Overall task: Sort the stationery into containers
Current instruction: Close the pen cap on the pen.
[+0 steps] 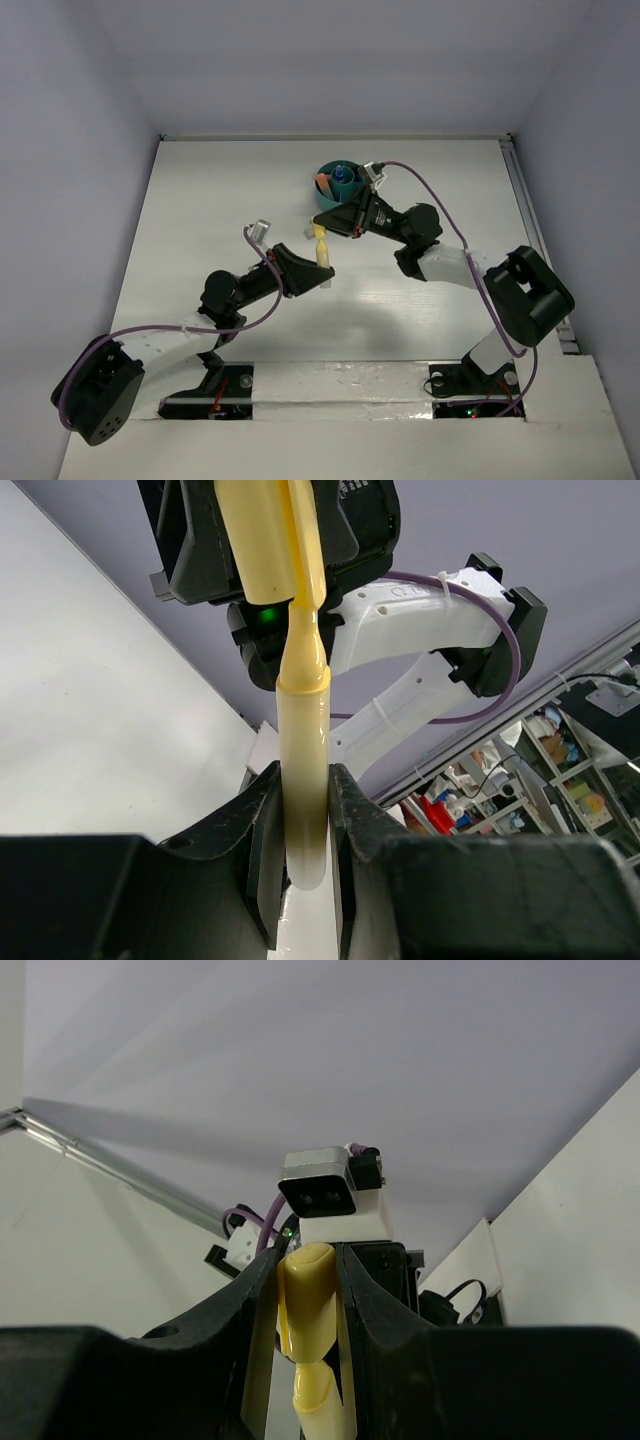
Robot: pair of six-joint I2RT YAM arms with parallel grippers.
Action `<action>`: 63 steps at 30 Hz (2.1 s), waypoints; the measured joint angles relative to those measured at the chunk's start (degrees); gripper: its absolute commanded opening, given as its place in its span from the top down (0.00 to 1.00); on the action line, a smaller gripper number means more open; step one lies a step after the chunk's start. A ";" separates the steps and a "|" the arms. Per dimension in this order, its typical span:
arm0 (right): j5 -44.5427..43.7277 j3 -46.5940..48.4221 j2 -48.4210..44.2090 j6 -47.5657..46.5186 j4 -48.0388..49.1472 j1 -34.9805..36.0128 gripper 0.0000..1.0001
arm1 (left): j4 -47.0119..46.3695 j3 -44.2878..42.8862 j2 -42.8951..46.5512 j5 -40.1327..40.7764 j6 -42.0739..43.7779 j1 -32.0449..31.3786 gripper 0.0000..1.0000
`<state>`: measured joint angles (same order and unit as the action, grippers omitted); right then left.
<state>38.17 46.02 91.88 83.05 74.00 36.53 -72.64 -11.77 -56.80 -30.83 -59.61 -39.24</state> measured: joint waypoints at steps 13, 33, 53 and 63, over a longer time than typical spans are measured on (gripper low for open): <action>0.26 0.00 -0.02 -1.53 0.00 0.96 1.00 | -0.02 0.00 0.00 0.02 -0.76 0.94 1.00; -0.87 -0.07 -2.93 -7.69 0.02 4.07 1.00 | -1.09 -1.64 1.49 -1.31 -2.62 2.40 1.00; -3.89 -2.93 -6.47 -10.58 3.34 5.86 1.00 | 4.57 -3.87 7.34 -5.95 -2.89 3.74 1.00; -5.92 -7.15 -6.47 -9.66 7.19 5.86 1.00 | 9.81 -4.76 9.42 -10.21 -1.40 6.12 1.00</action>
<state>32.25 38.87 85.41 73.38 81.19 42.39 -62.83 -16.53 -47.37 -41.04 -61.01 -33.12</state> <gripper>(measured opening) 0.315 0.159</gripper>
